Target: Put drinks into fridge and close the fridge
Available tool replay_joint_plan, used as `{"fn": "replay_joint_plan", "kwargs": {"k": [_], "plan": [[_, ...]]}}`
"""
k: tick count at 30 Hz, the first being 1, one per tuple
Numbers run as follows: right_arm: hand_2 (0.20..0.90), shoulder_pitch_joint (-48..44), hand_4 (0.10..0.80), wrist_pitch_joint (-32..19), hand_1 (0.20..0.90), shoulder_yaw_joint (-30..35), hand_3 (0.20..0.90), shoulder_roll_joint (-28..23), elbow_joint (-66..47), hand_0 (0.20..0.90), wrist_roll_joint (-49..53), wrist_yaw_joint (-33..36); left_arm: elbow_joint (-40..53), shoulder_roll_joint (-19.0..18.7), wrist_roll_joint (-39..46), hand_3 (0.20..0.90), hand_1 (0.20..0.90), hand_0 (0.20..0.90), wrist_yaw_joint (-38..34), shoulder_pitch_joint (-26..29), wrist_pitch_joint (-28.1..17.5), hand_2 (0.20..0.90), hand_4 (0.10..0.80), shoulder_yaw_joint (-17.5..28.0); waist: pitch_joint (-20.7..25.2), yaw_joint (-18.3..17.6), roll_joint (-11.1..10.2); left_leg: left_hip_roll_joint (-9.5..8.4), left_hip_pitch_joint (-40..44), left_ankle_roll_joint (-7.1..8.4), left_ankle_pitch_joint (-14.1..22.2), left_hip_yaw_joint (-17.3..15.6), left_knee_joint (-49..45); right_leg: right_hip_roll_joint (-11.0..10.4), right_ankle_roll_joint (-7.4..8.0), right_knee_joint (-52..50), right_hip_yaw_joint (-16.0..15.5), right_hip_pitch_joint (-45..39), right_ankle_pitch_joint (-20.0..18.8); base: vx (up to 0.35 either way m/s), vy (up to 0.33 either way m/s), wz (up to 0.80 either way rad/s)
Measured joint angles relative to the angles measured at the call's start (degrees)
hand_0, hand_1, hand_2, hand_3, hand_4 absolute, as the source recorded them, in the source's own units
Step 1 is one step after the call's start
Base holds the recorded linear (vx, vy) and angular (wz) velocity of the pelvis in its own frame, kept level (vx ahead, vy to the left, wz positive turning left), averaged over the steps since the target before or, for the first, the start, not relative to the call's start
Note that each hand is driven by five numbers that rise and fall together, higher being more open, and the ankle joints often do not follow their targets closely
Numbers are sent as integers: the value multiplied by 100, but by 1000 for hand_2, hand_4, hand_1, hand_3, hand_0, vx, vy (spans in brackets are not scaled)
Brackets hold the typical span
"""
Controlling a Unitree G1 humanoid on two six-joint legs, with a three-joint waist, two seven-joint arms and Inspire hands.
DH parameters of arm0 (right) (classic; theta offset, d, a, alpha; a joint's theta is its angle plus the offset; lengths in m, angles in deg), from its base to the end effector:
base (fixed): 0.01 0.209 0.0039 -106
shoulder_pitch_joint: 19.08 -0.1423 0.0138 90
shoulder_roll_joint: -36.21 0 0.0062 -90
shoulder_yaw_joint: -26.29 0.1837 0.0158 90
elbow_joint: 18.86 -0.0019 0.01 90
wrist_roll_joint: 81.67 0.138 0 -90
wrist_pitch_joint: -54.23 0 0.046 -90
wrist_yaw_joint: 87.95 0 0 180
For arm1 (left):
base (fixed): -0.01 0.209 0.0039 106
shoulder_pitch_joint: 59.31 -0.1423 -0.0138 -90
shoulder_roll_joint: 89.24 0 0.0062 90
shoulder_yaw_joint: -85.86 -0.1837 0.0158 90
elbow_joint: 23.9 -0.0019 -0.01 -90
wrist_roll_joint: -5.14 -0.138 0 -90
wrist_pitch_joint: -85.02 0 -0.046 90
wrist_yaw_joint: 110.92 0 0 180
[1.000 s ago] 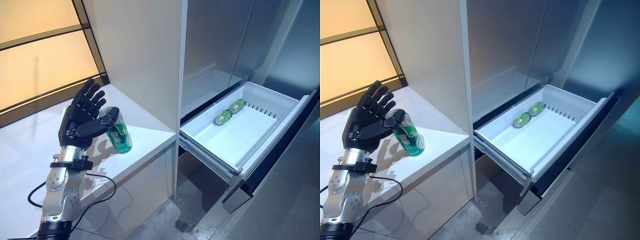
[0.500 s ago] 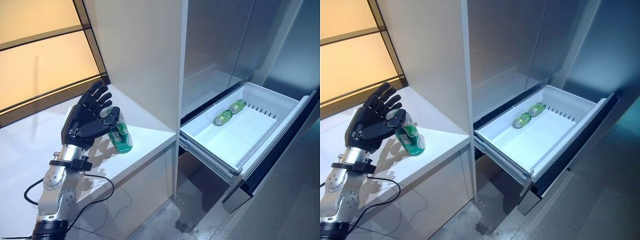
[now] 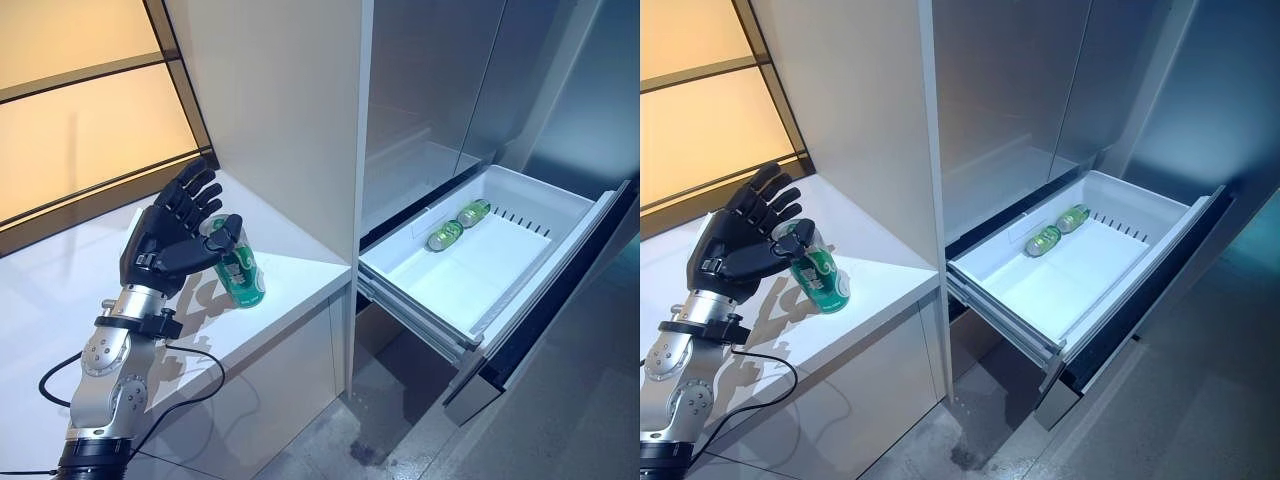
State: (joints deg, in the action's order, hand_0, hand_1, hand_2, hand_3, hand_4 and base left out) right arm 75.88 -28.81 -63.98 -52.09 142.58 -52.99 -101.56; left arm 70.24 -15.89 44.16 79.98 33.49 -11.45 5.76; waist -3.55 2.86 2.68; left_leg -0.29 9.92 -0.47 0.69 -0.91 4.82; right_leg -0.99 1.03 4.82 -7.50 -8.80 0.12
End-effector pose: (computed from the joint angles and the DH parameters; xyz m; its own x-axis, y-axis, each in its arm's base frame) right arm 0.0313 -0.2362 -0.1187 0.2357 0.0246 -0.9715 0.4208 0.8985 0.1248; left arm 0.2076 0.2714 0.1204 0.9421 -0.0866 0.3239 0.1102 0.9924 -0.0551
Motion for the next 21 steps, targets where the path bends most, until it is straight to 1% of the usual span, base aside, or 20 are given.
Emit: {"fn": "replay_joint_plan", "kwargs": {"k": [6, 11, 16, 21], "plan": [[900, 0, 800, 6, 900, -1, 900, 0, 1, 900, 2, 0, 41, 7, -211, 900, 900, 900, -327, 14, -87, 900, 800, -26, 24, -7, -4, 0, 4, 0, 0, -8, -1, 1, 0, 0, 7, 1, -4, 0, 0, 0], [900, 0, 800, 15, 900, -1, 900, 1, -1, 900, 5, 0, 40, 33, -249, 900, 900, 900, -778, 13, -332, 900, 800, -47, 37, -16, -25, 1, 4, 0, 0, -14, -1, 2, -1, 0, 12, 4, -7, 0, 0, 0], [900, 1, 800, 51, 900, -2, 900, 7, -1, 900, 5, 0, 39, 105, -134, 900, 900, 900, -793, 13, -640, 900, 800, -47, 65, -18, -73, 0, 2, 0, 0, -17, -2, 2, -1, 0, 15, 7, -7, 0, 0, 0], [900, 6, 800, 61, 900, -2, 900, 9, -1, 900, 2, 0, 47, 304, 338, 900, 900, 900, -576, 10, -684, 900, 800, -47, 89, -15, -108, 0, 3, 0, 0, -18, -1, 1, -1, 0, 16, 7, -8, 0, 0, 0]]}}
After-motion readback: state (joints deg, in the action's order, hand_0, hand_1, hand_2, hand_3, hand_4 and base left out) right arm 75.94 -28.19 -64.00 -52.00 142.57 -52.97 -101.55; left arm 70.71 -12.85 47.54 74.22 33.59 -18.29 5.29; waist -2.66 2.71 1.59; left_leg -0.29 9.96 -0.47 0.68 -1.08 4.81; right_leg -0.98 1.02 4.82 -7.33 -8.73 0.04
